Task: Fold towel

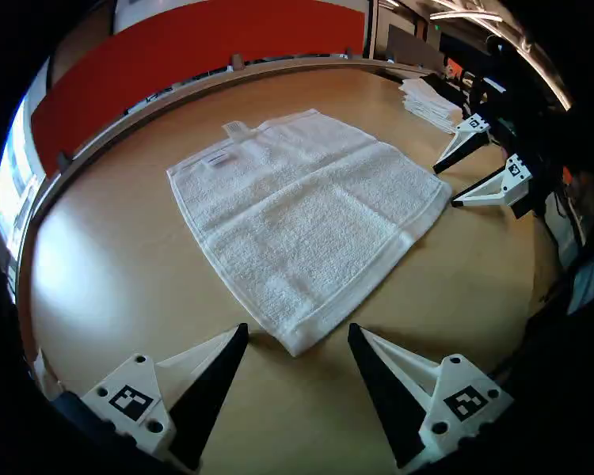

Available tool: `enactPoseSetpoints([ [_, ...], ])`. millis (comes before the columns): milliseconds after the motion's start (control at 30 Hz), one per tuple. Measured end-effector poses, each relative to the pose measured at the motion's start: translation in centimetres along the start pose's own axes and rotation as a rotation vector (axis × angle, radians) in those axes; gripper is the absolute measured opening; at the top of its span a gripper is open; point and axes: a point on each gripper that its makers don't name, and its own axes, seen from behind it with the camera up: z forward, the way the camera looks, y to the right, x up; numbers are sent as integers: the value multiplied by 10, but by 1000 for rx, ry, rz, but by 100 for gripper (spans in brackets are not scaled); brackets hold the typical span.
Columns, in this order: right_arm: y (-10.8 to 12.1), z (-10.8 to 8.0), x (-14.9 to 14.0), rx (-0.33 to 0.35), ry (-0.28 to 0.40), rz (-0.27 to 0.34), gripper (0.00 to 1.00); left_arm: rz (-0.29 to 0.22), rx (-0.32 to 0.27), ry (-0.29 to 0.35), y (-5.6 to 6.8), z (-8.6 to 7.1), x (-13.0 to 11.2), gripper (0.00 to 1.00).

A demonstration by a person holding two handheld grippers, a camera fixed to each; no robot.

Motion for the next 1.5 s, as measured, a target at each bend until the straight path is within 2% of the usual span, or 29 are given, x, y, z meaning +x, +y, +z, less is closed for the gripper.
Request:
enactPoseSetpoints([
  [33, 0, 0, 0, 0, 0, 0, 80, -2, 3, -1, 0, 0, 0, 90],
  [167, -2, 1, 1, 1, -1, 3, 72, -27, 24, -3, -3, -1, 0, 58],
  [300, -5, 0, 0, 5, 0, 0, 57, -38, 33, -2, -3, -1, 0, 54],
  [367, -6, 0, 0, 6, 1, 1, 39, -35, 35, -4, -2, -2, 0, 52],
  [500, -6, -1, 0, 3, 2, 17, 24, -36, 30, -11, 0, -2, -1, 46],
  [633, -5, -1, -1, 2, 2, 32, 19, -27, 26, -16, 2, -2, -2, 35],
  [767, -5, -2, -1, 6, -1, 40, 17, -29, 33, -17, 4, -2, -2, 17],
  [1167, -8, -3, 0, 24, -13, 30, 16, -97, 18, -26, 3, -6, -2, 12],
  [1500, -8, -20, 15, 15, 12, 17, 16, -93, 18, -31, 10, -20, 3, 11],
])
